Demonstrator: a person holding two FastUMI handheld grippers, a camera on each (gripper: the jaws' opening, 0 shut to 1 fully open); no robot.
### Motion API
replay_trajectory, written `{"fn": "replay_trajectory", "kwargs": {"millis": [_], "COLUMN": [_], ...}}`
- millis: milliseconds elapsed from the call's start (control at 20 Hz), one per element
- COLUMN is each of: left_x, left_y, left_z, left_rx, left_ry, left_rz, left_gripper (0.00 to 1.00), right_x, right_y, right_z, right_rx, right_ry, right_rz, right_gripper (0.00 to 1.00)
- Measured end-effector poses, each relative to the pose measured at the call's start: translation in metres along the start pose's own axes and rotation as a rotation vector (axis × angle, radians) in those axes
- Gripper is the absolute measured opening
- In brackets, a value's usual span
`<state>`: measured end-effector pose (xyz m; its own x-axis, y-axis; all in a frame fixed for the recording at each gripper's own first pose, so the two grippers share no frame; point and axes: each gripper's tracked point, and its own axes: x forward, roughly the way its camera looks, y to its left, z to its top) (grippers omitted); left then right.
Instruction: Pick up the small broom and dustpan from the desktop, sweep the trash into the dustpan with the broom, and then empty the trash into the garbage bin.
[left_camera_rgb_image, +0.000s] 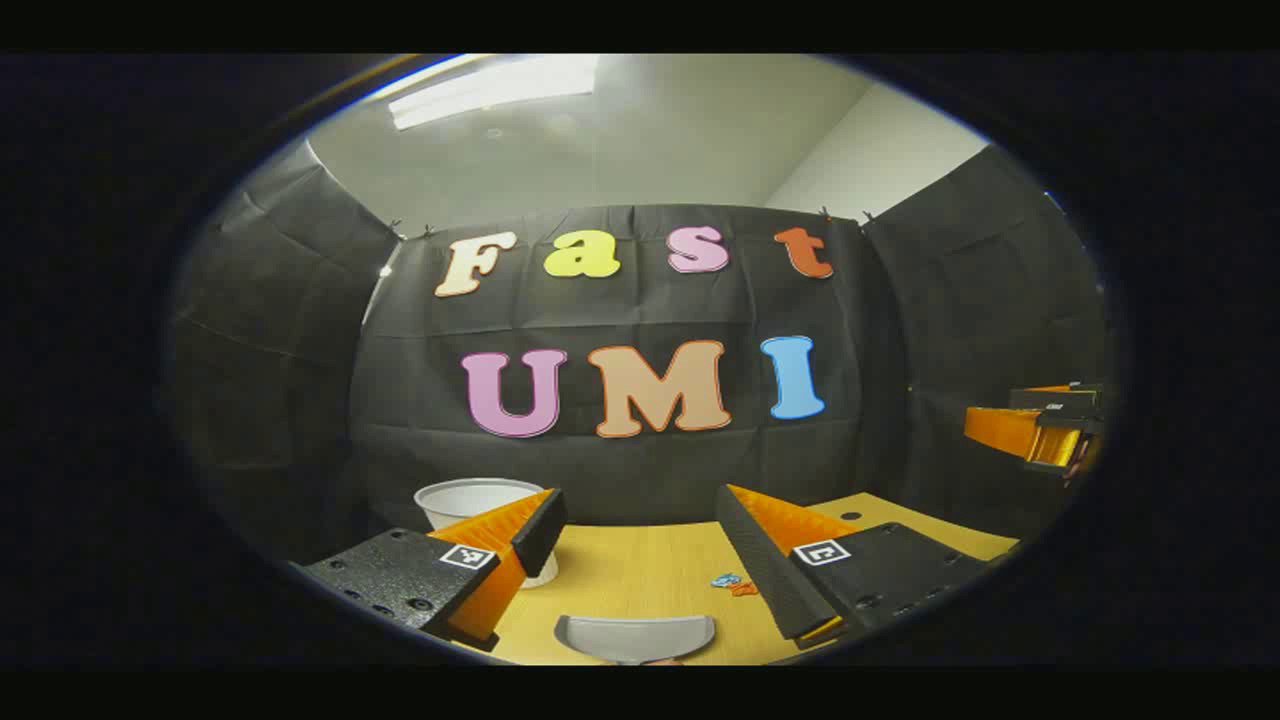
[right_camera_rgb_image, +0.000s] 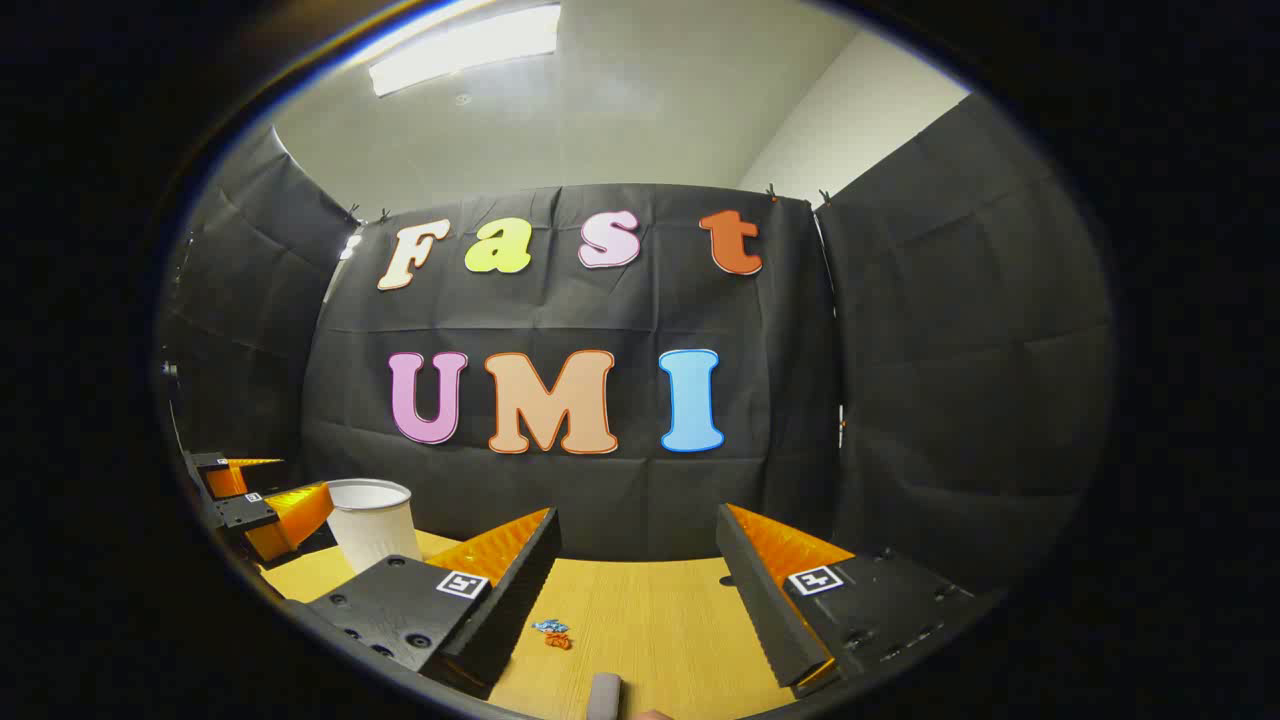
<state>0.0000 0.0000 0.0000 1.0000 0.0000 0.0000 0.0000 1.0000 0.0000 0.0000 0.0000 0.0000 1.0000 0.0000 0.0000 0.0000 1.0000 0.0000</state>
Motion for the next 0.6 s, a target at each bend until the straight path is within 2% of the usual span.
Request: {"fn": "replay_trajectory", "kwargs": {"millis": [200, 250, 300, 350, 500, 550, 600], "left_x": [0.003, 0.004, 0.006, 0.007, 0.008, 0.009, 0.011], "left_y": [-0.001, -0.001, -0.002, -0.004, -0.006, -0.007, -0.009], "left_z": [-0.001, -0.001, -0.002, -0.001, -0.002, 0.000, -0.001], "left_rx": [0.000, 0.001, 0.001, 0.001, -0.001, -0.003, -0.005], "left_ry": [0.003, 0.005, 0.006, 0.007, 0.008, 0.006, 0.006], "left_rz": [0.002, 0.002, 0.001, 0.000, -0.002, -0.002, -0.003], "left_gripper": [0.95, 0.92, 0.95, 0.92, 0.95, 0.92, 0.95], "right_x": [0.005, 0.005, 0.006, 0.007, 0.010, 0.011, 0.011], "right_y": [-0.003, -0.003, -0.003, -0.005, -0.006, -0.007, -0.009], "right_z": [-0.001, 0.000, 0.000, 0.000, -0.003, -0.003, -0.001], "right_rx": [0.004, 0.005, 0.006, 0.005, 0.011, 0.012, 0.010], "right_ry": [0.004, 0.003, 0.004, 0.006, 0.019, 0.019, 0.016], "right_rz": [-0.004, -0.002, 0.000, -0.001, 0.006, 0.005, 0.004], "right_gripper": [0.92, 0.92, 0.92, 0.92, 0.92, 0.93, 0.92]}}
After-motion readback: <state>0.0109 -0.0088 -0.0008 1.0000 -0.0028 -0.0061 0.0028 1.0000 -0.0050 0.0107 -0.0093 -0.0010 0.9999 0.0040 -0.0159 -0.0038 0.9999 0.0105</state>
